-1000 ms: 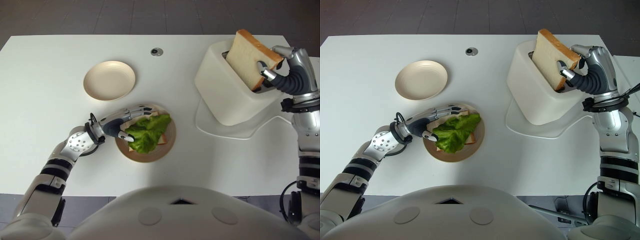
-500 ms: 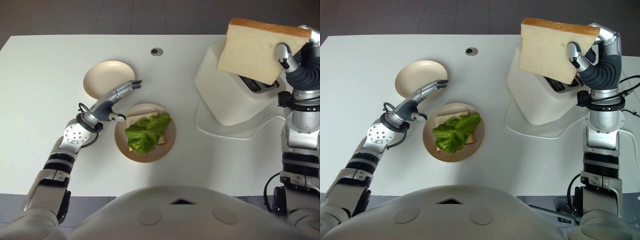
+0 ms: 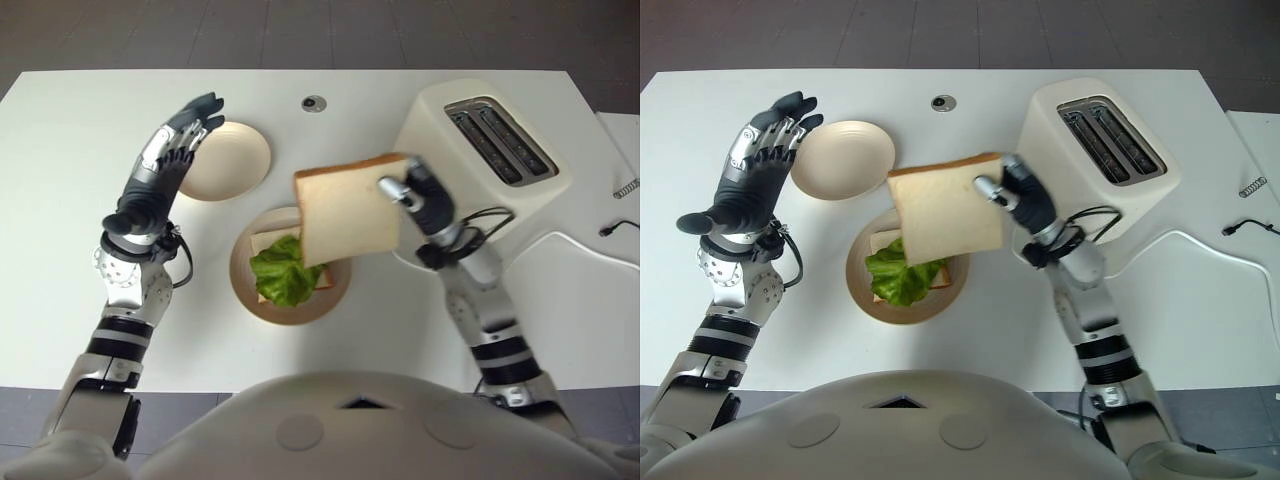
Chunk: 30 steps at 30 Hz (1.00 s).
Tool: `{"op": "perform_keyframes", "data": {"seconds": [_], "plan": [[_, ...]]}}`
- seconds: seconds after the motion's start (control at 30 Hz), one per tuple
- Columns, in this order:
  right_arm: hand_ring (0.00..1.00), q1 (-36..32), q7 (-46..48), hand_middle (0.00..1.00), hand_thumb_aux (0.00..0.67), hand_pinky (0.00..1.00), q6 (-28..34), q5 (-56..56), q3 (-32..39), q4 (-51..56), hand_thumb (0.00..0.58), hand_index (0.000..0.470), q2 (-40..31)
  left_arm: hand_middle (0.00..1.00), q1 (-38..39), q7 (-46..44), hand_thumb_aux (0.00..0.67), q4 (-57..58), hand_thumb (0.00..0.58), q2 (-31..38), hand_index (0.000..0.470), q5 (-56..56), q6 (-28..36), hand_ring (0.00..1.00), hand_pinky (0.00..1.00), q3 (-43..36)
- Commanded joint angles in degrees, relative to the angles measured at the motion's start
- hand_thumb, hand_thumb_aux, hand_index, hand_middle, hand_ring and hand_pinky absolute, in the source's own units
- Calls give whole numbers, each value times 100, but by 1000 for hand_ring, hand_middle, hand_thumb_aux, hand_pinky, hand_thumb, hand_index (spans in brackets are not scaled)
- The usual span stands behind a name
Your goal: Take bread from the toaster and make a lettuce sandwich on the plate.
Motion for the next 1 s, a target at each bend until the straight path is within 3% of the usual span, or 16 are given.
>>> {"op": "perform_keyframes", "data": {"seconds": [0.03,0.4,0.63,0.77,1.0], "plan": [[1000,-65,-68,1000,670,1000,95,-484,142,669,580,470,399,0,171,-686,0,-268,0,-142,0,-216,198,0,0,101],[1000,-307,-873,1000,670,1000,-471,-2420,169,2091,580,470,601,0,342,-1795,0,-257,0,-600,0,142,351,0,0,235],[1000,-248,-1183,1000,670,1000,-720,-3084,296,2078,580,470,535,0,328,-2033,0,577,0,-797,0,1414,-36,0,0,81],[1000,-205,-974,1000,670,1000,-621,-2665,133,1929,580,470,589,0,267,-1916,0,810,0,-866,0,1657,-182,0,0,110],[1000,16,-291,1000,670,1000,83,-1382,-137,1246,580,470,764,0,245,-1764,0,761,0,-863,0,1524,-213,0,0,117]]}}
